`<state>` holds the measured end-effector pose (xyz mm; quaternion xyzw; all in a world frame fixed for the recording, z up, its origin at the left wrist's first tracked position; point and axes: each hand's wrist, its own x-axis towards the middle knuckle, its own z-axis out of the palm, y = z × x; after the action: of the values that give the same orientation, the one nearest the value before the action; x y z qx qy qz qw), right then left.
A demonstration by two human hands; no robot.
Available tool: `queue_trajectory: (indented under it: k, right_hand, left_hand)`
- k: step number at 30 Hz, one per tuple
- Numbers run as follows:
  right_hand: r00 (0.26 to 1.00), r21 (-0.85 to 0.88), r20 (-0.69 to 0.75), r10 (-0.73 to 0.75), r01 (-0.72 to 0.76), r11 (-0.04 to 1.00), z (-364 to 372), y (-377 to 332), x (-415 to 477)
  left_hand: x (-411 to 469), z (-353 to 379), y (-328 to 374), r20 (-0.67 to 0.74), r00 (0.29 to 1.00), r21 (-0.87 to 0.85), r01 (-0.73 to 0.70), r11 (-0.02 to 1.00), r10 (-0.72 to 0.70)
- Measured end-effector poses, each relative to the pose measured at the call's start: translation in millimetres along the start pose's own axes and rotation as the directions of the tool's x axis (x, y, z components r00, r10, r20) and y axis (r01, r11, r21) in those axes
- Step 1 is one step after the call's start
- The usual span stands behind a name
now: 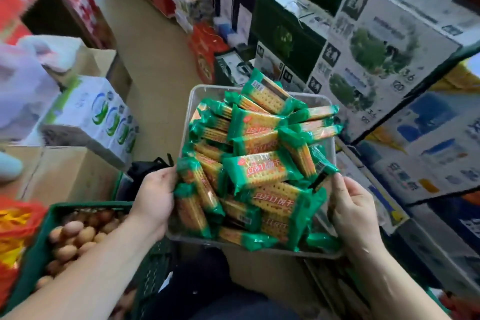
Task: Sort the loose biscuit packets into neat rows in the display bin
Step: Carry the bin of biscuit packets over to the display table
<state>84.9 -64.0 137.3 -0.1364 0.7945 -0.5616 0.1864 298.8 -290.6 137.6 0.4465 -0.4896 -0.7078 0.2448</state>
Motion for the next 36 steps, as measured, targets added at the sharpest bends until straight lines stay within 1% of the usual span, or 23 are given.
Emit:
queue_trajectory:
  k: [3,5,10,15,20,23,24,31,36]
  right_hand:
    - [1.0,-0.008,0.032,0.001,0.0,1.0,49.5,-28.9,45.9]
    - [0.999,-0.032,0.05,-0.005,0.006,0.999,78.8,-43.4,75.4]
    - [0.992,-0.094,0.123,-0.019,0.031,0.995,145.9,-77.8,141.5]
    - [0.975,-0.117,0.22,-0.021,0.048,0.992,201.8,-98.3,212.2]
    - [0.962,-0.122,0.273,0.02,0.014,0.992,246.4,-111.2,300.4]
    - [0.962,-0.126,0.273,-0.028,0.064,0.99,273.3,-123.6,365.1]
    - [0.959,-0.131,0.28,-0.044,0.084,0.988,281.1,-128.4,387.2]
    - [0.943,-0.1,0.332,-0.029,0.066,0.993,331.2,-169.0,514.2]
    - [0.939,-0.074,0.343,-0.02,0.048,0.996,376.7,-192.9,582.4]
  left_hand:
    - [46.5,-15.4,36.6,-0.066,0.997,0.041,-0.04,0.998,0.042]
    - [80.1,-29.6,52.5,-0.101,0.993,0.024,-0.06,0.998,0.062]
    - [143.7,-56.1,74.7,-0.206,0.978,-0.038,-0.052,0.998,0.043]
    - [206.2,-68.3,94.5,-0.292,0.956,-0.029,-0.022,0.999,0.012]
    - [288.5,-59.3,123.1,-0.334,0.942,-0.008,0.014,1.0,-0.016]
    - [344.2,-44.7,143.9,-0.353,0.935,0.003,0.042,0.999,-0.038]
    - [361.9,-38.4,153.5,-0.366,0.93,0.019,0.049,0.999,-0.039]
    - [470.0,-14.1,222.3,-0.469,0.883,0.109,0.06,0.992,-0.001]
    - [543.4,-12.4,258.2,-0.484,0.875,0.116,0.069,0.991,-0.005]
